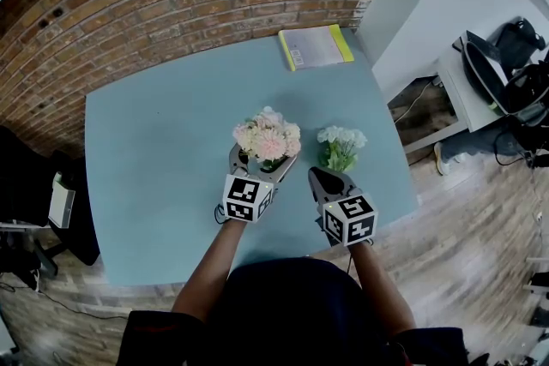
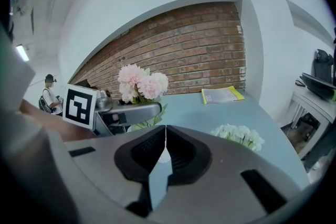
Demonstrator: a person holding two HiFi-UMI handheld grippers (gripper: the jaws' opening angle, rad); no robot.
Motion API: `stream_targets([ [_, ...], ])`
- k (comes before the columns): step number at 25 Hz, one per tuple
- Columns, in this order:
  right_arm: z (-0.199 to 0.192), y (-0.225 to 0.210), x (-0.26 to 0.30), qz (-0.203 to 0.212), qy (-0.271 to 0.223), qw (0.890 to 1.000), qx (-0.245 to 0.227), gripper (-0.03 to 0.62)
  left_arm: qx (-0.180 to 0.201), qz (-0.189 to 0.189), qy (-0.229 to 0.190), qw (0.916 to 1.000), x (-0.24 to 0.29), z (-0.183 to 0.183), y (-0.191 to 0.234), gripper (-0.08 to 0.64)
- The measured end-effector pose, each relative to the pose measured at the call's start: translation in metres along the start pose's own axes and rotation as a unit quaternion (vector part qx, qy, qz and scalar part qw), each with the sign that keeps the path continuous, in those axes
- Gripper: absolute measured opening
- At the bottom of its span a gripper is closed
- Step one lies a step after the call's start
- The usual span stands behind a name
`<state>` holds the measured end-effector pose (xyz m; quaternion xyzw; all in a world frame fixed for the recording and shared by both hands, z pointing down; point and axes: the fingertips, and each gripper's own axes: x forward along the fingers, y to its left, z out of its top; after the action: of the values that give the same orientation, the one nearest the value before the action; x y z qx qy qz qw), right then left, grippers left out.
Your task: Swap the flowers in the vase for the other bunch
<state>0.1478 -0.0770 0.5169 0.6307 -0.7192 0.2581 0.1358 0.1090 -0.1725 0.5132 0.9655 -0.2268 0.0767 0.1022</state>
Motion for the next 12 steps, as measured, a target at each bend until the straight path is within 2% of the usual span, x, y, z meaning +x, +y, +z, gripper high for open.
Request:
stream_targets([
  [12, 0.0061, 0.0030, 0.0021, 0.006, -0.007, 1.000, -0.006, 0.015, 0.002, -0.019, 0.009, 0.9998, -0.0065, -0.0038, -0.0050, 0.499],
])
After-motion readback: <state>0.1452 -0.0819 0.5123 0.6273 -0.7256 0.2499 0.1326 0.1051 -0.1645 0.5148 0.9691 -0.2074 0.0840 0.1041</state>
